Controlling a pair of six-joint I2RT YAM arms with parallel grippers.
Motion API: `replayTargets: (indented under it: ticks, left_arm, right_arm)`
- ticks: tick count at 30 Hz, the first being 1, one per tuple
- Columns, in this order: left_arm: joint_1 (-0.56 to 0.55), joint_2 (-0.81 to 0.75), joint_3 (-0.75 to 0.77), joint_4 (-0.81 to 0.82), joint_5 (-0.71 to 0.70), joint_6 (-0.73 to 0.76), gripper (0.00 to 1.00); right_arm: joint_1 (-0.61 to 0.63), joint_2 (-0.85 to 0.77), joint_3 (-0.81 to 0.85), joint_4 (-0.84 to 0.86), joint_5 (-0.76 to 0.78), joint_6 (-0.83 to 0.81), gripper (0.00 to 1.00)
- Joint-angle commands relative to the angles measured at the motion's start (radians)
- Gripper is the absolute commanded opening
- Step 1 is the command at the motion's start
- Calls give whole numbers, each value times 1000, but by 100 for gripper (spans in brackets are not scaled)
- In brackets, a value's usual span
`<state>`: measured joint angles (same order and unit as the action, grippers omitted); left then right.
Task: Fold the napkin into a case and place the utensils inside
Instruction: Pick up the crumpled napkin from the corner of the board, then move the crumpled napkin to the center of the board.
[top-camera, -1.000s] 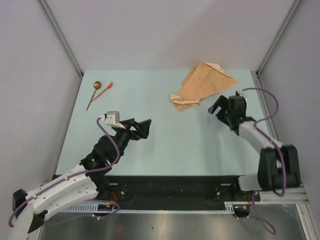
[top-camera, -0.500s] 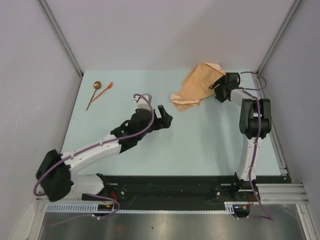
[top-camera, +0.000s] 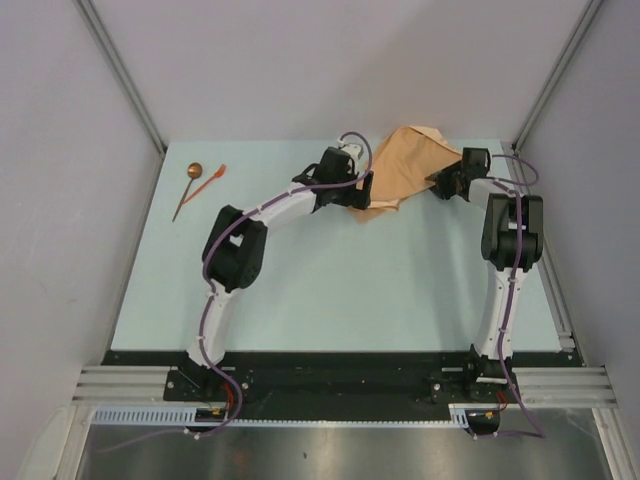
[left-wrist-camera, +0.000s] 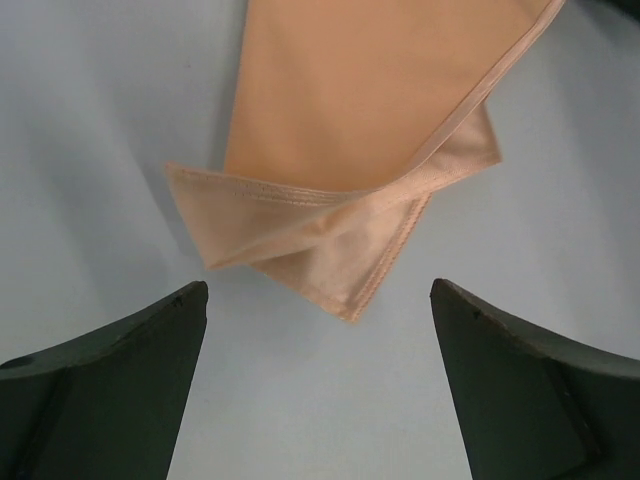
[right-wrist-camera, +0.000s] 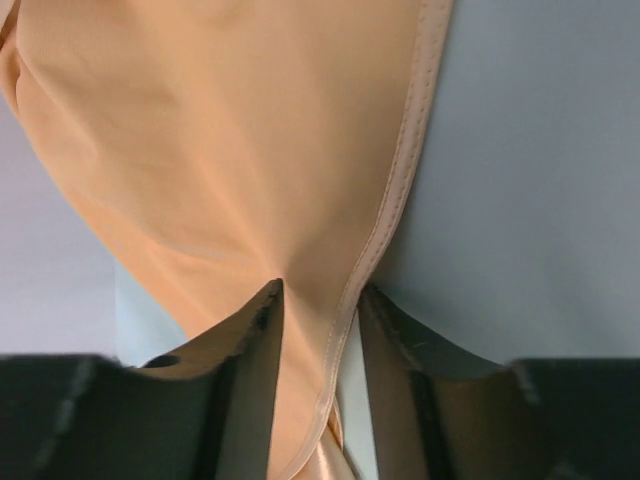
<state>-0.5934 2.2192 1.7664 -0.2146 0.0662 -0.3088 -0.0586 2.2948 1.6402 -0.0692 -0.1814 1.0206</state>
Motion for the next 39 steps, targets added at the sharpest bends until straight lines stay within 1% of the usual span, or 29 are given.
replayTargets:
  ticks: [1,2,4,5,6,7,8,10,11,13,14,16,17,20,22,23,25,26,27,29,30,31,32,33,34,35,36,37,39]
  left_arm:
    - [-13,89,234,-152,-57,266,99]
    - [-11,112,261,-160,-58,287,100]
    - [-13,183,361,-208,-65,289,100]
    - [-11,203,392,-224,-63,272,98]
    - [-11,221,447,-244,-63,267,97]
    - [-11,247,461,-258,-97,261,96]
    - [-9,253,469,-259,-98,240,90]
    - [-11,257,453,-243,-74,237,86]
    - [-11,254,444,-220,-45,234,78]
    - [-11,257,441,-220,-22,238,67]
    - [-11,252,441,-220,-23,249,56]
    - [-11,243,432,-216,-5,266,48]
    - [-11,235,435,-218,4,286,31]
    - [-9,203,433,-244,10,298,0]
    - [-9,137,417,-247,15,295,0]
    - [-9,102,374,-235,18,289,0]
    - [-11,-18,317,-172,35,265,0]
    - [-14,-57,257,-151,41,257,0]
    - [-16,-144,231,-113,70,249,0]
    - [-22,-225,161,-82,90,212,0]
    - [-34,-274,134,-69,105,206,0]
    - [-42,-359,107,-28,118,194,0]
    - [-61,-412,43,-5,115,192,0]
    - [-74,-453,12,13,119,194,0]
    - [-86,-523,-19,49,129,203,3]
    - [-112,-547,-75,60,153,211,19]
    - [-123,-565,-100,63,174,218,37]
    - [-135,-594,-157,87,213,229,60]
    - [-181,-624,-246,179,245,243,86]
  right_arm:
    - [-7,60,4,26,-44,35,36]
    - [-9,66,7,34,-47,36,32]
    - [-9,81,18,37,-52,32,31]
    - [-10,83,20,37,-52,29,26]
    - [-12,86,18,40,-49,29,24]
    - [-15,86,18,45,-47,24,23]
    - [-14,87,18,54,-46,22,20]
    - [-15,89,30,55,-43,10,15]
    - [-15,86,36,51,-43,0,10]
    - [-15,77,56,40,-41,-13,7]
    - [-15,69,59,32,-40,-23,6]
    - [-15,37,59,28,-35,-36,6]
    - [-15,23,63,17,-32,-53,5]
    - [-17,-39,64,-35,11,-109,5]
    - [-17,-81,53,-53,16,-138,2]
    - [-17,-125,49,-76,20,-172,1]
    - [-18,-184,37,-134,29,-212,0]
    - [-18,-255,23,-151,52,-230,0]
    - [-18,-296,9,-164,59,-267,0]
    - [-17,-383,-25,-225,98,-309,0]
    - [-14,-472,-40,-239,112,-353,0]
    - [-12,-524,-55,-282,117,-372,0]
    - [-10,-572,-77,-305,143,-388,0]
    - [-6,-675,-104,-311,163,-411,0]
    - [0,-725,-137,-288,172,-421,0]
    - [2,-767,-172,-293,171,-421,0]
    - [2,-837,-175,-309,172,-419,0]
    - [2,-862,-175,-339,165,-418,0]
    - [6,-911,-183,-356,111,-407,0]
